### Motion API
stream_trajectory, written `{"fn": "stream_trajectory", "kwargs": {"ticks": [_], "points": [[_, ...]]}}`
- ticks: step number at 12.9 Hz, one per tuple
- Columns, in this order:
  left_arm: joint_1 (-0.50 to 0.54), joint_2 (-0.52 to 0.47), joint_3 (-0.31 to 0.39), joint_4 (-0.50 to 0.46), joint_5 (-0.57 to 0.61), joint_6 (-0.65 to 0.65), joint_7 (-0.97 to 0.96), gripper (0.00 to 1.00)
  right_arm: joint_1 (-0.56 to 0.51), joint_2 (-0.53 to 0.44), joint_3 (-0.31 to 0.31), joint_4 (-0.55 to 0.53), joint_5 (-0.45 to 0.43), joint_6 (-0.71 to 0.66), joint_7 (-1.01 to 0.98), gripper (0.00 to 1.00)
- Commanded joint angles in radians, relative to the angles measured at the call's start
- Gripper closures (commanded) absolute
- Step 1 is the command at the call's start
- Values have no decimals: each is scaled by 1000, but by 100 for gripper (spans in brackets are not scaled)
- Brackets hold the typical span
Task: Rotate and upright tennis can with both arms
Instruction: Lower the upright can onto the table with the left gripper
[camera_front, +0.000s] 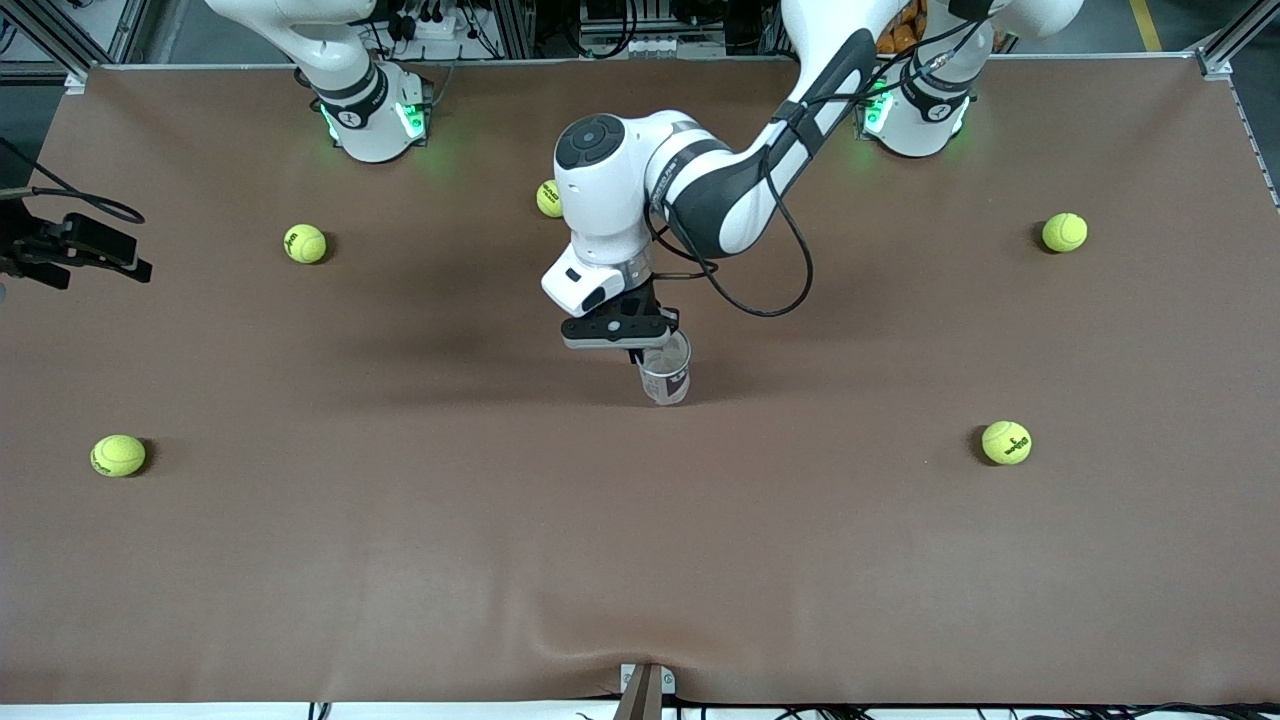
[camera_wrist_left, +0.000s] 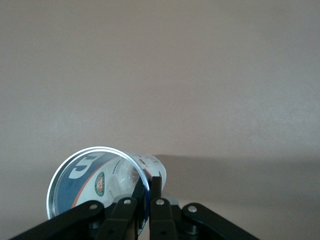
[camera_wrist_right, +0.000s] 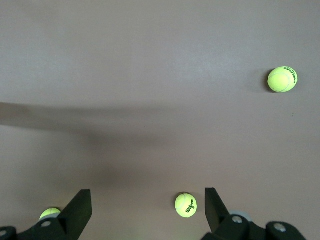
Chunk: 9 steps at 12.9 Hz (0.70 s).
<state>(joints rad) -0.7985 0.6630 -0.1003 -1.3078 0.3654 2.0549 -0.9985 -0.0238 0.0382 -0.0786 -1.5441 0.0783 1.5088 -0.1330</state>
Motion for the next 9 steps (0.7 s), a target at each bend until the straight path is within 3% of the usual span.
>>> {"fn": "stream_trajectory", "kwargs": {"ticks": [1,5,6,7,9], "points": [[-11,10,10,16,27,24,-48,100,-4,-14,2,-4,20,-1,-13,0],[-11,20,8,15,44,56,-81,100,-4,-14,2,-4,20,-1,-13,0],[-11,21,8,15,44,57,-84,89,-4,-12,2,-4,20,-1,-13,0],[-10,20,7,15,44,59,-89,1,-4,-12,2,-4,20,1,-13,0],[-8,20,7,15,43,62,-86,0,-4,-12,2,-4,20,1,-13,0]]}}
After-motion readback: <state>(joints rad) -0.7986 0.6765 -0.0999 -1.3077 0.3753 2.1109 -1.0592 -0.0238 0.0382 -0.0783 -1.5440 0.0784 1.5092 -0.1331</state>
